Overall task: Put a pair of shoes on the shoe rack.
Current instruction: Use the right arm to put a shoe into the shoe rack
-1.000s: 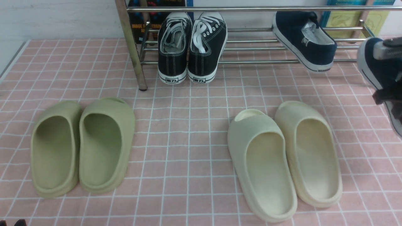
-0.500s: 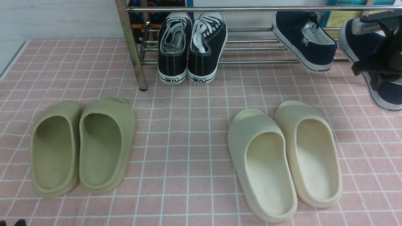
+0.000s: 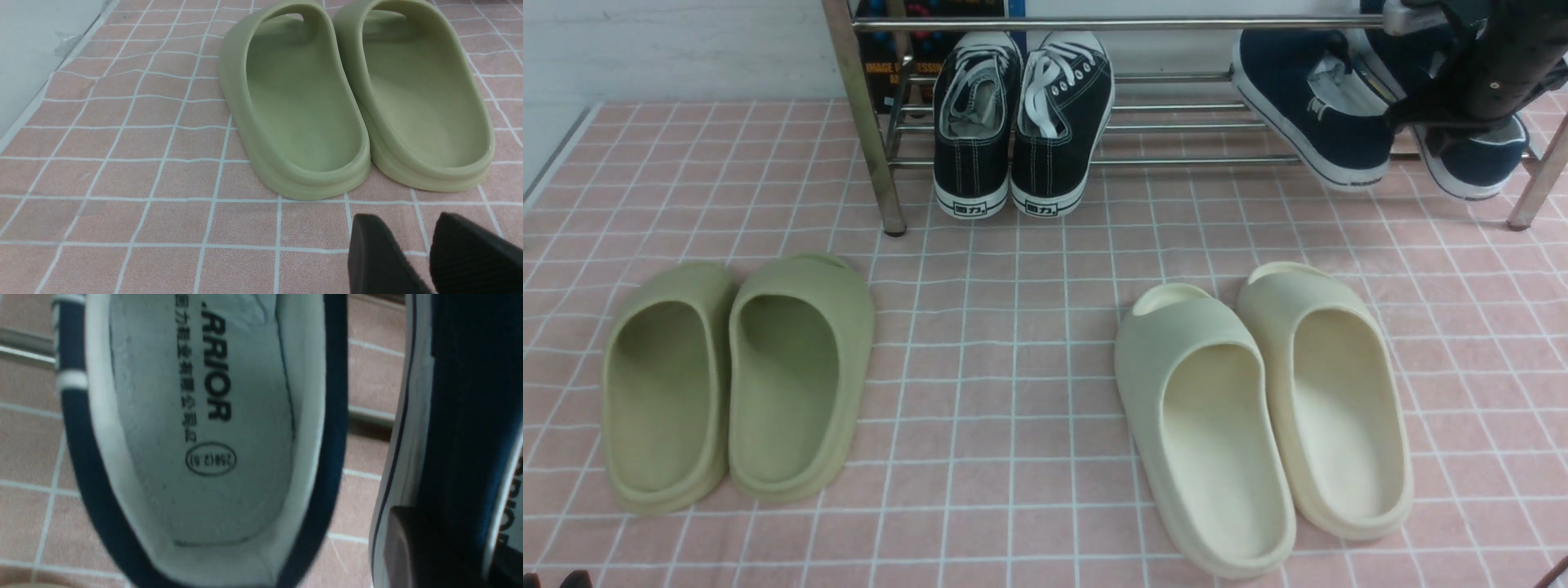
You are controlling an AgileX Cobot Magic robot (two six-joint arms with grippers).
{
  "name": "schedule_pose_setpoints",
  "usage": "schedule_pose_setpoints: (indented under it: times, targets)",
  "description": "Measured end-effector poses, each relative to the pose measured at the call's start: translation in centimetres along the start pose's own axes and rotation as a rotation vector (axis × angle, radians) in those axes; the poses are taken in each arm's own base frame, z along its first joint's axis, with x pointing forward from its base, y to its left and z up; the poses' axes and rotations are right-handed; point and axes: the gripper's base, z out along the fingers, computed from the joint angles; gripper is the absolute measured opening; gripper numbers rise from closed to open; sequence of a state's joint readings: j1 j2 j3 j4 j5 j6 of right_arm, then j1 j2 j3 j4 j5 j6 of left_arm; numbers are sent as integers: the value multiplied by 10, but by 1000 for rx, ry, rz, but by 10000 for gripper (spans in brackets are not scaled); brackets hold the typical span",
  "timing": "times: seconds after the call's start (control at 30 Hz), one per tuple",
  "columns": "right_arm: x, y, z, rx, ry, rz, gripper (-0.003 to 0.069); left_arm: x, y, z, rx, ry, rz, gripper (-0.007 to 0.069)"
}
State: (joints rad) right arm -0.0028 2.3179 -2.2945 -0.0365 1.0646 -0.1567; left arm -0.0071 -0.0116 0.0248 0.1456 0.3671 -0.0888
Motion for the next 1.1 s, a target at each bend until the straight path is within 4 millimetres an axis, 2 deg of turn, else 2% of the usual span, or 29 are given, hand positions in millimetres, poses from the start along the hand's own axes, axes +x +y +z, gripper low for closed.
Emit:
schedule_pose_setpoints:
  times: [0.1, 0.3, 0.43, 0.47, 0.53, 0.6, 0.63, 0.67, 0.7, 0.83, 0.97, 1.1]
  targets:
    - [-2, 3, 9, -31, -10, -6, 7, 0, 0, 0, 0, 0, 0, 240]
    - [-4, 5, 9, -49, -18, -12, 20, 0, 0, 0, 0, 0, 0, 240]
    - [-4, 5, 8, -46, -17, -16, 144, 0, 0, 0, 0, 0, 0, 240]
    - [-4, 5, 8, -46, -16, -16, 153, 0, 0, 0, 0, 0, 0, 240]
    - [-3, 5, 1, -47, 10, -18, 279, 0, 0, 0, 0, 0, 0, 240]
    - [-2, 5, -2, -50, 24, -19, 322, 0, 0, 0, 0, 0, 0, 240]
    - [-1, 5, -11, -53, 42, -19, 380, 0, 0, 0, 0, 0, 0, 240]
    - [-2, 4, -14, -53, 42, -20, 392, 0, 0, 0, 0, 0, 0, 240]
    - [-2, 4, -28, -55, 48, -21, 426, 0, 0, 0, 0, 0, 0, 240]
    - [-8, 1, -72, -46, 3, -14, 444, 0, 0, 0, 0, 0, 0, 240]
    - [-12, -1, -115, -33, -71, 33, 381, 0, 0, 0, 0, 0, 0, 240]
    - [-3, -1, -169, -31, -127, 55, 220, 0, 0, 0, 0, 0, 0, 240]
